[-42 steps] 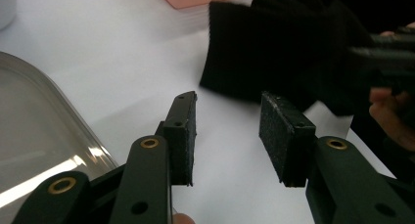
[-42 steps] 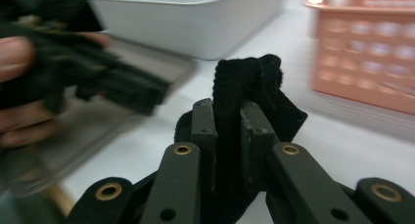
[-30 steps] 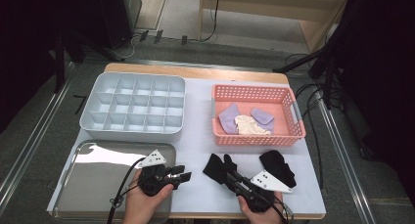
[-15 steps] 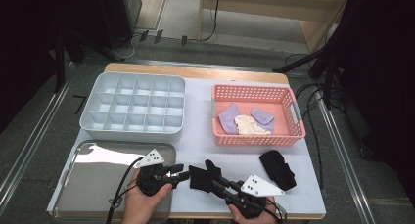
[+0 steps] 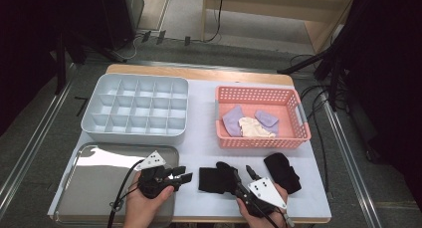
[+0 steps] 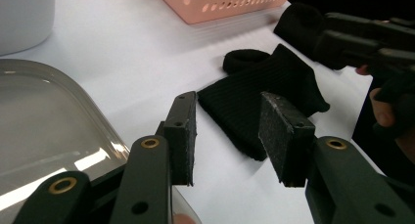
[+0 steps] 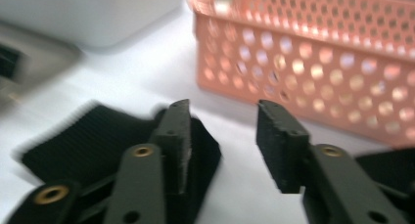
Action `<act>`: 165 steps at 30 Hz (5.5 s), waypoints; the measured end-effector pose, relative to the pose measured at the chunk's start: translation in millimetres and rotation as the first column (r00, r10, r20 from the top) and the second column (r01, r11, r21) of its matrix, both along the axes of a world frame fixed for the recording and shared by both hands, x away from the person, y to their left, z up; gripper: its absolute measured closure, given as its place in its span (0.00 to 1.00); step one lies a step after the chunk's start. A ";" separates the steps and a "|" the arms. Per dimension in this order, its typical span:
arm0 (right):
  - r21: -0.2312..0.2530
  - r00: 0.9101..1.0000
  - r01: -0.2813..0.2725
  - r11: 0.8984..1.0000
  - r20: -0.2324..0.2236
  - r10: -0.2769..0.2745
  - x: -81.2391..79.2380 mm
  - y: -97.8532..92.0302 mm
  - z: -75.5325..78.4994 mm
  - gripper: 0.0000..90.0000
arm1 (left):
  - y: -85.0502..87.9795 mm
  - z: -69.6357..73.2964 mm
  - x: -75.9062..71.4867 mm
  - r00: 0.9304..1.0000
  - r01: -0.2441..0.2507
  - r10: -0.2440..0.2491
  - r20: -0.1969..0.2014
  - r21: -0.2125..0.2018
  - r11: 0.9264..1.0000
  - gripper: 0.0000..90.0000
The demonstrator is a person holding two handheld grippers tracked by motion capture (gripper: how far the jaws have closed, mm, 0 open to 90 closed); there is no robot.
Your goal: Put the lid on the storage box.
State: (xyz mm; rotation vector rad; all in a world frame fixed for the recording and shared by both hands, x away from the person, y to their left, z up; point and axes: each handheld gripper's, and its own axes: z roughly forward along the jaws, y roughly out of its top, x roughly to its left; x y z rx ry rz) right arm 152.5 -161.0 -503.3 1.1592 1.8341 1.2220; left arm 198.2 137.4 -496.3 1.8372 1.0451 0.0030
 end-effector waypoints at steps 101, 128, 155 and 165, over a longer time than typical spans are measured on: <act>0.094 0.935 0.286 0.954 -0.246 -0.256 27.4 -94.6 -13.8 0.97 | -48.8 -9.3 2.7 0.997 0.049 -0.044 -0.056 0.098 0.994 0.99; 0.176 0.969 0.218 0.960 -0.158 -0.191 28.2 -100.6 -9.2 0.96 | -73.7 -14.2 4.6 0.996 0.028 -0.010 -0.085 0.219 0.975 0.77; 0.255 0.942 0.323 0.911 -0.182 -0.283 26.5 -139.3 -2.8 0.66 | -21.4 -1.5 19.8 0.990 -0.140 0.140 0.010 0.061 0.988 0.64; 0.178 0.911 0.319 0.931 -0.330 -0.249 28.9 -137.8 -25.0 0.47 | -26.4 -2.0 17.6 0.994 -0.110 0.110 0.009 0.059 0.992 0.63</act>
